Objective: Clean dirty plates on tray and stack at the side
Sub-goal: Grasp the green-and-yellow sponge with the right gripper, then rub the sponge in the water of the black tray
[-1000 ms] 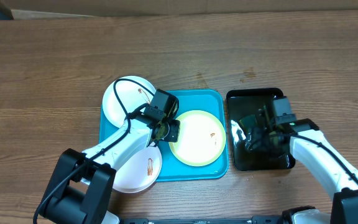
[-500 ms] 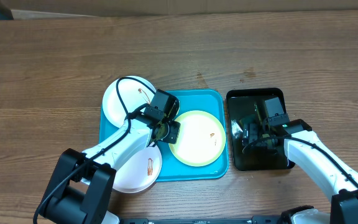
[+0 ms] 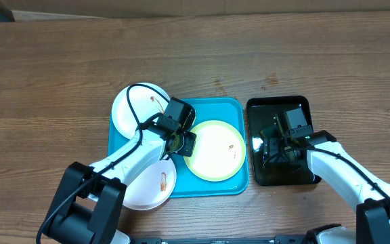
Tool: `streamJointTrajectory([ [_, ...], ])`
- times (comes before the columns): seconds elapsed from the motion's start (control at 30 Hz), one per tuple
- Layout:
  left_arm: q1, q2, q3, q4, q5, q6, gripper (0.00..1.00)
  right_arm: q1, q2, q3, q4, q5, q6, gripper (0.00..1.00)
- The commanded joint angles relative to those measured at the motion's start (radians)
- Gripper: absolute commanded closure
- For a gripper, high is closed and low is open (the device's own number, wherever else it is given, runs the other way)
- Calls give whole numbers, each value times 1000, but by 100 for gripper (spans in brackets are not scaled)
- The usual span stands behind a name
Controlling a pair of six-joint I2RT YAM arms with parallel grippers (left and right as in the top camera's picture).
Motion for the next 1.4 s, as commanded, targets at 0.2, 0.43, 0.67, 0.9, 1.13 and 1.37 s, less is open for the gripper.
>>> streamJointTrajectory([
  [0.2,-6,8,-5,3,-10,22,84,5,3,-11,-15,-23,-15,42],
  [0.43,-6,8,-5,3,-10,22,83,5,3,-10,-105,-88,29,84],
  [0.67,-6,8,-5,7,-10,22,79,5,3,113,-210,-114,29,37],
  [0.9,-6,8,-5,7,-10,22,78,5,5,146,-124,-110,21,20],
  [1.13,-6,8,-5,12,-10,22,75,7,18,68,-7,-82,3,15],
  [1.37,-6,8,-5,15,-10,22,74,7,18,62,-2,-13,-27,14],
])
